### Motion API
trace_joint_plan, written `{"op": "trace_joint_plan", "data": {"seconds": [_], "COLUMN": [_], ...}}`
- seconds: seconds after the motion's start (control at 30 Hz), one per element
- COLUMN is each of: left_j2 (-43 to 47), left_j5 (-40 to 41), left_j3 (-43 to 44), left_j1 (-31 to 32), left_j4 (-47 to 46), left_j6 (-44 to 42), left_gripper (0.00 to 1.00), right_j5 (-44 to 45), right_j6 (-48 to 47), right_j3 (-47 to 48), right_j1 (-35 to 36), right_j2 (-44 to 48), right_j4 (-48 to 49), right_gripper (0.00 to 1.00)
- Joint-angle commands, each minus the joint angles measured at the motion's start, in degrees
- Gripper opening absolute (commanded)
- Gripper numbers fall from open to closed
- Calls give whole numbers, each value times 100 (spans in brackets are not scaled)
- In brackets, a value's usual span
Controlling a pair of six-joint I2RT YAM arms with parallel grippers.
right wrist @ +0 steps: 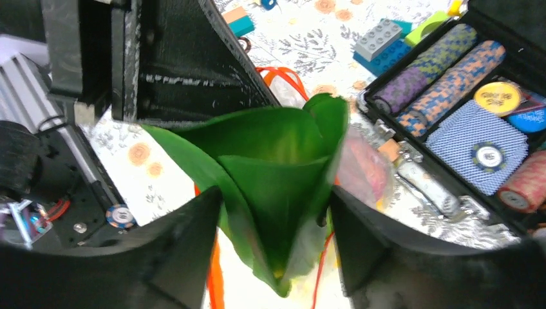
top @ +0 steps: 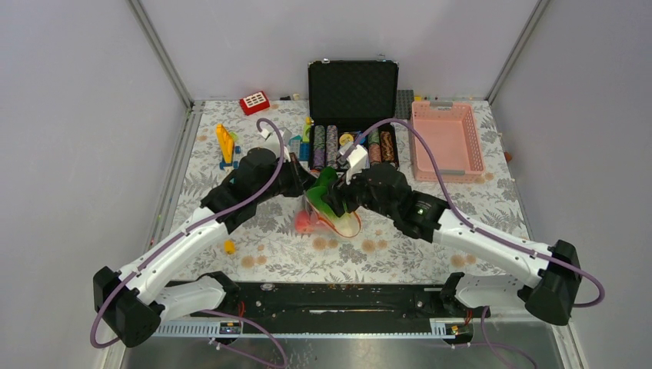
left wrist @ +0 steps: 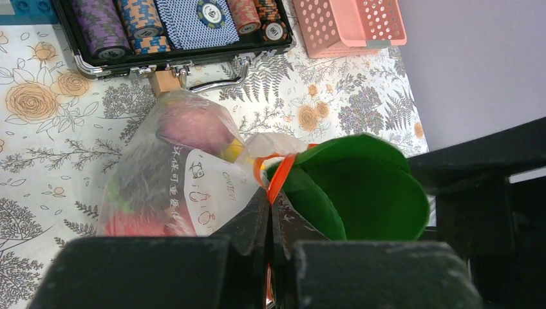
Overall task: Place the food in the zip-top bag and seal the zipper
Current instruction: Place the fake vegetable in the zipper food storage bag.
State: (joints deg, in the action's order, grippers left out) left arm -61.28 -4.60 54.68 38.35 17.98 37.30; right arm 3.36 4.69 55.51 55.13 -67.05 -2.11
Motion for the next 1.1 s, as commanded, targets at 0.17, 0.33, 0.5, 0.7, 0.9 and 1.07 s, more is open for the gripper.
{"op": "trace_joint_plan", "data": {"seconds": [0.17,0.33,0.5,0.7,0.9,1.07], "left_j2": [292,211,145,98,93,131], "left_j5": [-157,33,-10,-167,-383,-636], "left_j3": [-56,28,157,302,316,254], "left_j1": [-3,-3,-3,-7,4,78], "left_j4": [-442,-323,-347,-325,-360,-378], "left_j6": [-40,53,62,8,-7,-107], "left_gripper": [0,0,0,0,0,0], "right_j5": [-292,-1737,-1457,-187,1299,2421], "right_j6": [564,805,1076,1167,1564,2581], "right_j3": [124,-94,-197,133,197,254], "right_j1": [-3,5,14,65,169,164], "right_j2": [-250,-190,-602,-1441,-1743,-1554], "right_j4": [568,257,-398,-1404,-1768,-1843], "right_gripper": [6,0,0,0,0,0]}}
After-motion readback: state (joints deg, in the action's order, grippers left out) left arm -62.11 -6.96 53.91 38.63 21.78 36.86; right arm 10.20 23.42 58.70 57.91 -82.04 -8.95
